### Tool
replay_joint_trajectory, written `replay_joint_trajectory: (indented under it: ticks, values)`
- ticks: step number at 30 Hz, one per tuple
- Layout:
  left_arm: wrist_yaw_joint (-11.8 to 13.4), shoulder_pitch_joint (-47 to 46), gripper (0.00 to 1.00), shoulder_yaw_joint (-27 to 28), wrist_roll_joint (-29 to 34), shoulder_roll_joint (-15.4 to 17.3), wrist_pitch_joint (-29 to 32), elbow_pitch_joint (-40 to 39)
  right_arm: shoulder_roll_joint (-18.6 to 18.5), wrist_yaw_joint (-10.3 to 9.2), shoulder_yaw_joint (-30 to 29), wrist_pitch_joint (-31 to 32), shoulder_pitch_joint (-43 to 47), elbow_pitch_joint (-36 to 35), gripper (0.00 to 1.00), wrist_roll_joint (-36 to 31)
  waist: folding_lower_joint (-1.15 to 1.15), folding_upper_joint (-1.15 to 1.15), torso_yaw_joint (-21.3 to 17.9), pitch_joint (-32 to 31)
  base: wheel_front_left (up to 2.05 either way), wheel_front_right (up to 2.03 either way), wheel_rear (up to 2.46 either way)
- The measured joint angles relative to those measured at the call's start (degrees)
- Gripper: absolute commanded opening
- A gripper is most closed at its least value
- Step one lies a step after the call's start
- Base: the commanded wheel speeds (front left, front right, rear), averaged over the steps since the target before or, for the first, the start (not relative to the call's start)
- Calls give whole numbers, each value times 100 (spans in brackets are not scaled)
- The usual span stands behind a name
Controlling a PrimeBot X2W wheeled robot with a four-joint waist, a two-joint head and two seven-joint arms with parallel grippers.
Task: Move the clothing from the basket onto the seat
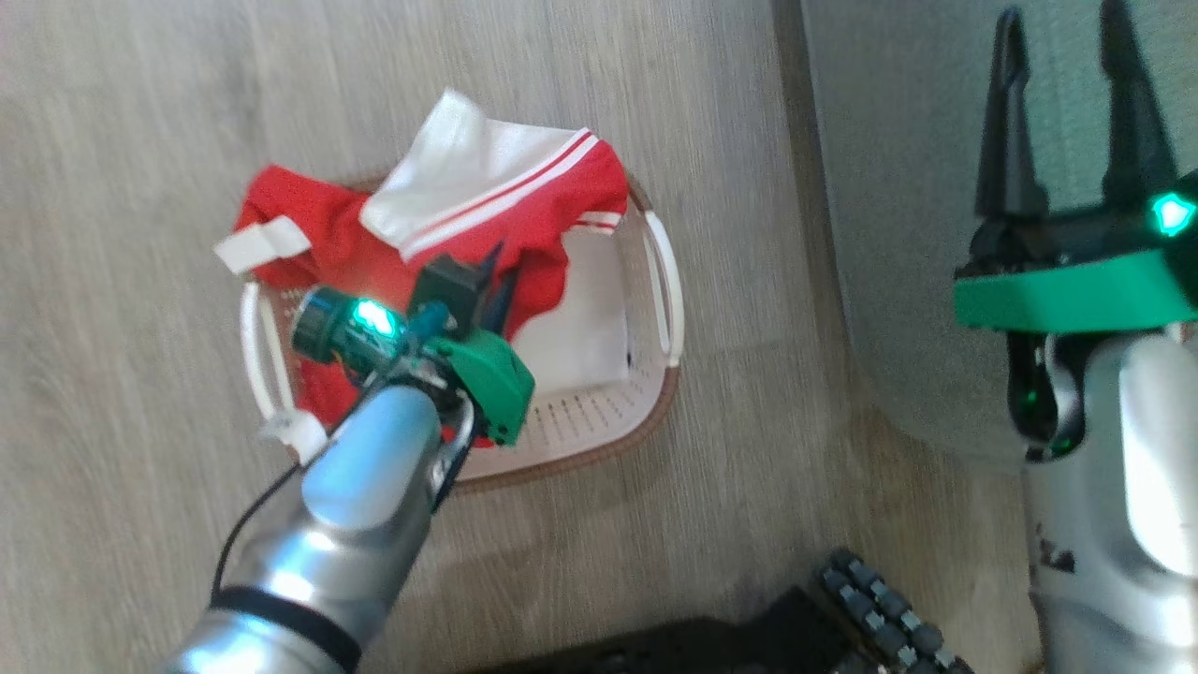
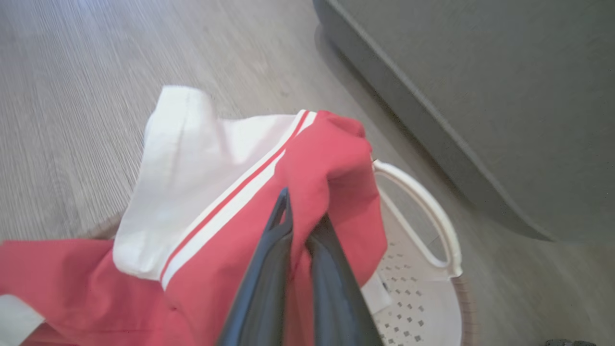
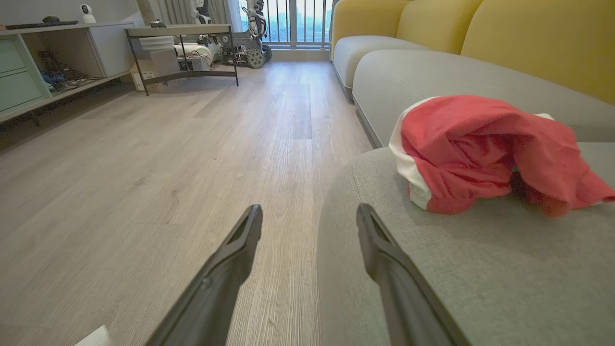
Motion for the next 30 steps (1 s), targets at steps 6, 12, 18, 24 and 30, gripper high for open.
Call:
replay_joint_trajectory:
  ticks: [6,12,18,24,30]
  values:
    - [-107,591,0,108,0,-1,0,-732,0,0,-111,0,371,323,100,-112,0,0,135,-638,0,0,0]
    - [-278,1350,0,318,0,-2,1,-1546,2,0,-279,0,987,744,100,-279,0,0,356,-1665,0,0,0]
    - [-442,1495,0,347,27,-3,1,-1868,3,0,-314,0,1591,1006,100,-318,0,0,546,-2557,0,0,0]
    - [-541,1477,0,409,-43,-5,1,-1985,7,0,-258,0,1985,1182,100,-313,-1,0,683,-3257,0,0,0]
    - [-626,1261,0,379,-79,-9,88,-2012,10,0,-71,1,2232,1295,100,-297,-1,0,820,-3947,0,0,0]
